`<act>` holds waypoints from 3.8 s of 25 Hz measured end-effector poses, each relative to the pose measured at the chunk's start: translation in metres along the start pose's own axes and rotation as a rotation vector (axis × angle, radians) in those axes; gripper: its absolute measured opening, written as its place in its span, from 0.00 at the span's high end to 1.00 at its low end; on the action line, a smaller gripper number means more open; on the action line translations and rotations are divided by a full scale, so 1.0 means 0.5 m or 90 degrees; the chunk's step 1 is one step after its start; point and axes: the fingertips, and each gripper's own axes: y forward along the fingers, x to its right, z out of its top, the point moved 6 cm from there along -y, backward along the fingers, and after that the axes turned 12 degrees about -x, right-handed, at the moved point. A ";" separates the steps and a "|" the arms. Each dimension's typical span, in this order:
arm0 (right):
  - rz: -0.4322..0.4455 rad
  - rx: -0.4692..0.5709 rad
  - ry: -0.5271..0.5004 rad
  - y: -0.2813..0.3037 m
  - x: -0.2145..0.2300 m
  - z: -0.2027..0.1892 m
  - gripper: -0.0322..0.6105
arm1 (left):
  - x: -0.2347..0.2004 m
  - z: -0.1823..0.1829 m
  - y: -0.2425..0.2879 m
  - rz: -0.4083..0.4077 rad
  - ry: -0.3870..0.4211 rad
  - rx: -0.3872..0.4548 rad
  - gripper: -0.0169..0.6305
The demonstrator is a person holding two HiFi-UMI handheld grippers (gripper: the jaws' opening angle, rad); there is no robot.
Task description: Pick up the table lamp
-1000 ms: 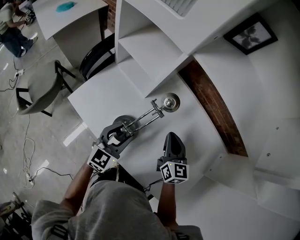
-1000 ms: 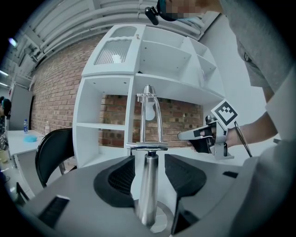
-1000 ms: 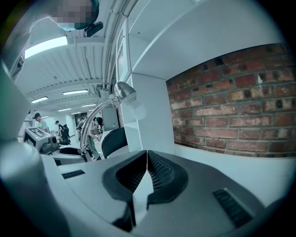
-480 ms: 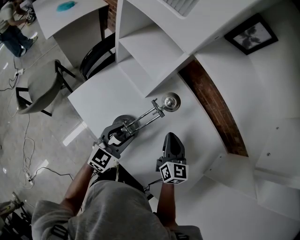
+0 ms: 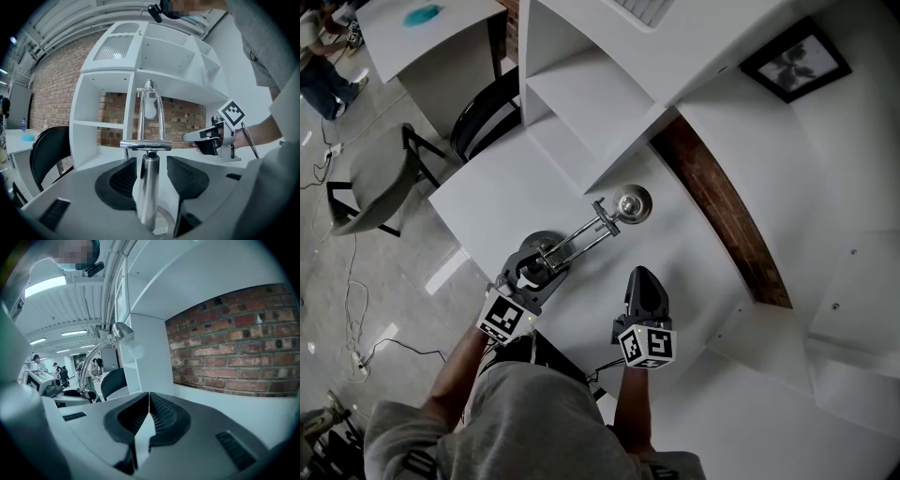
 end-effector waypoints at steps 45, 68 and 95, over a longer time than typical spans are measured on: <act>-0.009 -0.040 0.015 0.034 0.053 -0.028 0.91 | -0.027 0.031 0.087 -0.002 0.000 0.030 0.75; 0.008 -0.047 0.013 0.044 0.050 -0.035 0.91 | -0.027 0.028 0.085 -0.012 -0.030 0.051 0.76; 0.009 -0.047 0.012 0.047 0.053 -0.035 0.91 | -0.022 0.021 0.091 0.010 -0.010 0.031 0.89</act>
